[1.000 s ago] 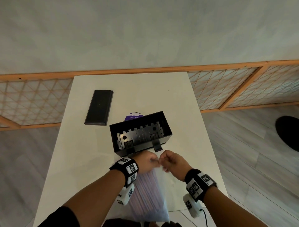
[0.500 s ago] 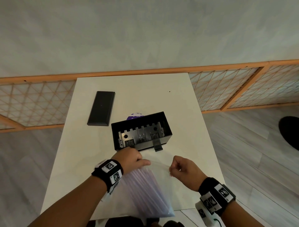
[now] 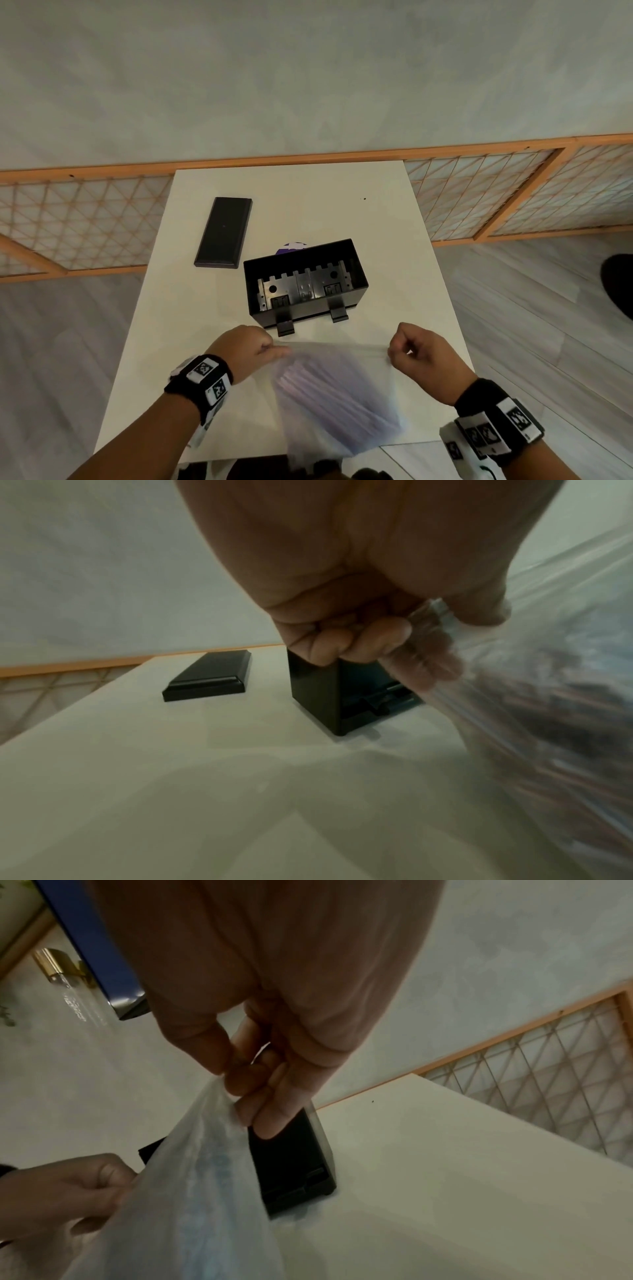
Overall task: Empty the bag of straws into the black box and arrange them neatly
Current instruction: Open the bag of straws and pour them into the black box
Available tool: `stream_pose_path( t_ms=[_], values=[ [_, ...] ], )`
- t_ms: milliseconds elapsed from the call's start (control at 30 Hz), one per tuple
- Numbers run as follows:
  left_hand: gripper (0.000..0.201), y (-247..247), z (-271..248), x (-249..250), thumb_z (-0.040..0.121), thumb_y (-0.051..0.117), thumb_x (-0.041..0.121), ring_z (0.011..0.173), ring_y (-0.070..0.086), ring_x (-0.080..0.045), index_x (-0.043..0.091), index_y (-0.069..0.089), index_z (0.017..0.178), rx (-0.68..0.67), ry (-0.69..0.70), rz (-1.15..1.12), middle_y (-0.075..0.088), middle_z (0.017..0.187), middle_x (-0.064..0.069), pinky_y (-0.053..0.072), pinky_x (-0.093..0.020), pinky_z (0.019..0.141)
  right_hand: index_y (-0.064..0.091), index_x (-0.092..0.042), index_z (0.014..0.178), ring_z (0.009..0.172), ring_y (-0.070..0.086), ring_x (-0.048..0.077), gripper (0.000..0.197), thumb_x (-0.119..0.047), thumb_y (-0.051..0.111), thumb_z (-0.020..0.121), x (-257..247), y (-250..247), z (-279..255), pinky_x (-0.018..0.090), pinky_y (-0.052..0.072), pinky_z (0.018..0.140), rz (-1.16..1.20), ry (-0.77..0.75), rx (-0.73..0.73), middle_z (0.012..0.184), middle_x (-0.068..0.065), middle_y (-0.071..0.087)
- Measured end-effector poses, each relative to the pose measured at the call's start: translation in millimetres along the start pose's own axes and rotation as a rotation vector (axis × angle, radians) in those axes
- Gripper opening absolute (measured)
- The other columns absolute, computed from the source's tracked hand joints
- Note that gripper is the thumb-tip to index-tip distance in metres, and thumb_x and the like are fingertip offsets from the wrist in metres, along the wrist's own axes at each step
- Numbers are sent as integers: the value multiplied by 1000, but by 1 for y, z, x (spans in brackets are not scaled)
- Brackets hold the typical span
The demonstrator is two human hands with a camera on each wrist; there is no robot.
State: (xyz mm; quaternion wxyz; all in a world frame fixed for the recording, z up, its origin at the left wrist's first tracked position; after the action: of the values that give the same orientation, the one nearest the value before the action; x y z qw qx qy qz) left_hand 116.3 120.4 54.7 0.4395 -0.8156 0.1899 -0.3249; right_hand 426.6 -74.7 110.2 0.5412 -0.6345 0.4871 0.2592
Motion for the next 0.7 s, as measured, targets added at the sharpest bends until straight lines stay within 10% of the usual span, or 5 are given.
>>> stream_pose_path(
  t_ms=[233,367,533,700],
  values=[
    [30,-23,-35,30,101,37,61,65,56,-6,37,54,105,253,-52,-10,63,78,11,50,-29,65,57,-17,76,63,53,17,20,-1,66,85,-19,-13,-24,32,48,61,-32,-111,51,72,-2,60],
    [45,-20,-40,38,102,50,44,62,57,-10,36,44,145,305,-170,-25,61,64,7,45,-28,59,58,-19,76,69,57,16,26,4,67,83,-29,-12,-30,26,52,69,-53,-187,89,76,-2,61],
    [26,-26,-42,50,102,55,32,70,56,-11,26,63,78,361,-209,-172,61,74,7,42,-24,63,57,-26,79,80,64,21,31,2,69,83,-34,-7,-35,30,55,78,-128,-270,104,84,-2,63],
    [32,-30,-51,70,97,62,37,65,53,-8,18,62,72,360,-296,-832,64,72,-3,43,-25,67,56,-28,81,82,63,23,23,-9,69,84,-19,2,-40,40,55,78,-136,-248,81,87,-3,62]
  ],
)
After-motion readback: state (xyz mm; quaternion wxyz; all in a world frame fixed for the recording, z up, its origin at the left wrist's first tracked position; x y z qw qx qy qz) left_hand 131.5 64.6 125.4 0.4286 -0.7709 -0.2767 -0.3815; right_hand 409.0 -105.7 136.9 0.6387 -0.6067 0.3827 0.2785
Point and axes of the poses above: each hand's wrist, its own z-axis towards the middle knuckle, its own y-axis out of the palm, x = y × z, the point moved 1 cm from there along z, towards the middle knuckle
